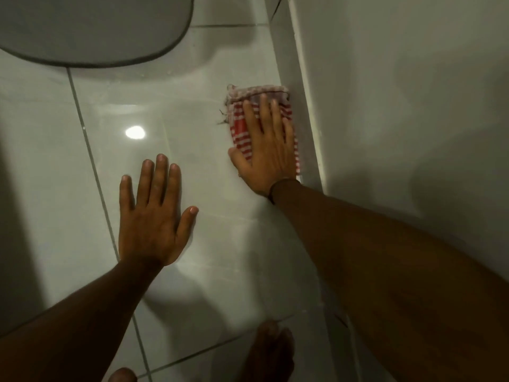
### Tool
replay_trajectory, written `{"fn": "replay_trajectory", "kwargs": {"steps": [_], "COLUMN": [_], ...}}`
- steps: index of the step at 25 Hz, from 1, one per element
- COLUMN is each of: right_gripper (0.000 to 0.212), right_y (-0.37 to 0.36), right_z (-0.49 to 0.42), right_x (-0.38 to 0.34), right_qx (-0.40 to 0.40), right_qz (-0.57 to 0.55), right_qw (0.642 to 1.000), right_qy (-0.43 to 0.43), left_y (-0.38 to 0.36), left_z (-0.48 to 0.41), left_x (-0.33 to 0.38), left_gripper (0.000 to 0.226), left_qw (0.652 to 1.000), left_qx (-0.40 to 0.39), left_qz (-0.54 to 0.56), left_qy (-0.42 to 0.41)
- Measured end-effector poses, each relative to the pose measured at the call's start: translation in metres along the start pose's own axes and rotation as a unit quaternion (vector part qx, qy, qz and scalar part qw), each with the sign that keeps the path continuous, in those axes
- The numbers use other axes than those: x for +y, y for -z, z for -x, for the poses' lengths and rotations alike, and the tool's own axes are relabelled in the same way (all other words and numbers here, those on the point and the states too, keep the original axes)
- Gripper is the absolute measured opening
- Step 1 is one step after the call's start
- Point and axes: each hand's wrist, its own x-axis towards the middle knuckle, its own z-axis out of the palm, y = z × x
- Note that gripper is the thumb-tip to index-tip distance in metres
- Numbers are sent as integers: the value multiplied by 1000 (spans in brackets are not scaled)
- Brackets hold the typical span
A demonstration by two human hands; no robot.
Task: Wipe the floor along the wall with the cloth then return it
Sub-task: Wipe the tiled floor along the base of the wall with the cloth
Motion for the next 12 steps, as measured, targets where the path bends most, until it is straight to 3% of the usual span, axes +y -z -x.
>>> {"fn": "replay_trajectory", "kwargs": {"steps": [4, 12], "right_gripper": [99, 71], "right_y": [1, -4], "right_z": [-9, 39], "right_x": [-3, -4], "right_qx": [1, 21], "right_qz": [-12, -34], "right_qw": [1000, 999], "right_qy": [-9, -37], "left_y": [-2, 2], "left_z": [0, 1], "left_x": [-2, -3], "left_gripper": [90, 90], "left_qw": [1000, 1000], "left_qx": [2, -1], "left_qz": [-14, -5], "left_qy": [-4, -6]}}
